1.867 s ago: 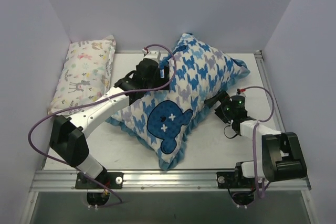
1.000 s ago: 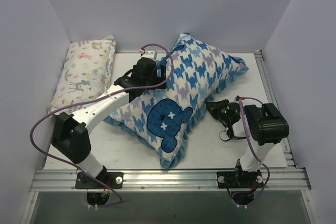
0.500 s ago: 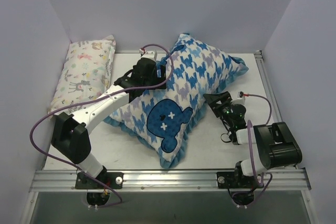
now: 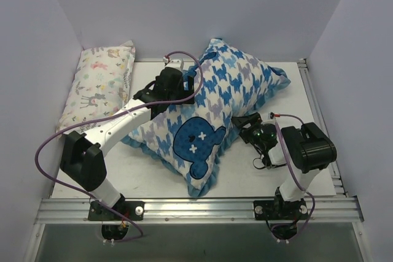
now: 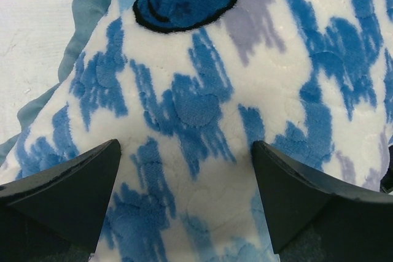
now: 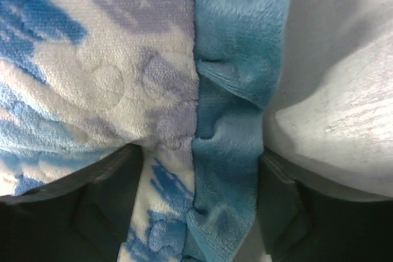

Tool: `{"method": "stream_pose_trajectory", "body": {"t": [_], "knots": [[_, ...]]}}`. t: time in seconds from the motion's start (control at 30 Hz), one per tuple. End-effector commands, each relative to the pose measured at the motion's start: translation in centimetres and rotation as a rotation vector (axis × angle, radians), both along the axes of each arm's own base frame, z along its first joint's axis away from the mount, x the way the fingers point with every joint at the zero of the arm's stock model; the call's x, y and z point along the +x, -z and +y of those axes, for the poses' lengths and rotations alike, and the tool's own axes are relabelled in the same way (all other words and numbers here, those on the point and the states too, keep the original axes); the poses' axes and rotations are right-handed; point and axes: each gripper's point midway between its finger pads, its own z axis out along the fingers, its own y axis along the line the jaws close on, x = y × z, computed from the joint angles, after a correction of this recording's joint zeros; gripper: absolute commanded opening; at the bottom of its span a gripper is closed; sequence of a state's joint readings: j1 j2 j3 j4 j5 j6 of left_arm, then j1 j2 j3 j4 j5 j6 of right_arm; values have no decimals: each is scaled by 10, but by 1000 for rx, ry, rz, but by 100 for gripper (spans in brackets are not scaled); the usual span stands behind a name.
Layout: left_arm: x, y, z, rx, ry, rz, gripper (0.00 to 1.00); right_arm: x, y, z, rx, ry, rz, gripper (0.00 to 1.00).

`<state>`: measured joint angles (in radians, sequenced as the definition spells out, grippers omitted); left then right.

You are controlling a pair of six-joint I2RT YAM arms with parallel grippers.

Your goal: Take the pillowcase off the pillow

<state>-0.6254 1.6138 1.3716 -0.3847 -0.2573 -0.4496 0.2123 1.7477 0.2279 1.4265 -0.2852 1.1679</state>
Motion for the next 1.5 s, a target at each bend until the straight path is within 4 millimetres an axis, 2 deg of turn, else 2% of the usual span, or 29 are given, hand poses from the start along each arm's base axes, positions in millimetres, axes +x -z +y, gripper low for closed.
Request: {"method": "stream_pose_trajectory", "body": {"t": [0.0,0.07,0.1,0.17,0.2,0.3,0.33,0.37,0.4,0.43,0.5,0.53,0.63,0.67,0.7,0.73,0.77,0.9,0.97,1.07,1.1,1.13,1.2,1.23,1.27,1.3,1.37,1.4,1.47], "knots": [[7,-22,2,-15,-2,-49,97,12,-33,5,32,1,-170,64],[7,-22,3,-15,-1,-49,97,14,-32,7,43,-5,-163,43],[7,-22,3,-12,0,-49,97,17,-35,8,48,-8,-172,23],[8,-25,4,-11,-1,-53,97,19,-41,9,51,-6,-183,3],[8,-25,6,-3,-2,-57,97,17,-50,8,50,-3,-202,0],[13,-34,6,2,1,-75,97,8,-49,2,-31,9,-187,0],[15,-34,6,7,1,-77,97,5,-69,0,-37,18,-239,0],[18,-37,6,8,1,-83,97,-1,-63,-3,-85,11,-209,0],[21,-46,5,6,5,-99,97,-6,-92,-2,-86,8,-285,0],[25,-46,3,11,5,-101,97,-9,-87,-4,-129,11,-238,0],[31,-60,2,3,6,-126,97,-15,-103,-5,-218,-2,-262,0],[35,-59,1,5,5,-125,97,-23,-142,-2,-230,6,-359,0],[43,-70,-4,-2,12,-142,97,-42,-180,0,-303,-35,-378,0],[46,-72,-6,-9,18,-143,97,-45,-216,3,-287,-46,-439,0],[44,-72,-14,-24,58,-135,97,-53,-236,4,-299,-58,-488,0],[46,-73,-22,-35,76,-131,97,-59,-239,4,-316,-71,-476,0],[45,-73,-27,-39,88,-127,98,-66,-272,10,-309,-82,-539,0],[28,-53,-58,-69,181,-64,97,-67,-311,25,-362,-131,-583,0],[16,-46,-72,-84,231,-42,97,-60,-316,34,-395,-155,-580,0],[4,-55,-80,-136,289,-40,97,-49,-337,56,-406,-191,-612,0],[2,-59,-78,-134,291,-46,97,-47,-334,73,-421,-234,-609,0],[0,-70,-76,-140,296,-67,97,-45,-353,75,-431,-211,-629,0],[-1,-88,-67,-155,302,-80,97,-36,-351,90,-487,-229,-618,0],[-2,-101,-60,-165,288,-98,97,-34,-366,94,-485,-224,-633,0],[0,-111,-51,-168,261,-109,97,-29,-365,97,-494,-222,-621,0],[11,-115,-23,-148,136,-112,97,-18,-356,103,-517,-224,-596,0],[14,-151,13,-187,34,-180,97,-5,-355,104,-533,-210,-583,0],[23,-164,44,-203,-68,-207,97,8,-340,110,-551,-220,-547,0],[14,-204,73,-237,-123,-296,97,24,-337,111,-537,-213,-527,0]]}}
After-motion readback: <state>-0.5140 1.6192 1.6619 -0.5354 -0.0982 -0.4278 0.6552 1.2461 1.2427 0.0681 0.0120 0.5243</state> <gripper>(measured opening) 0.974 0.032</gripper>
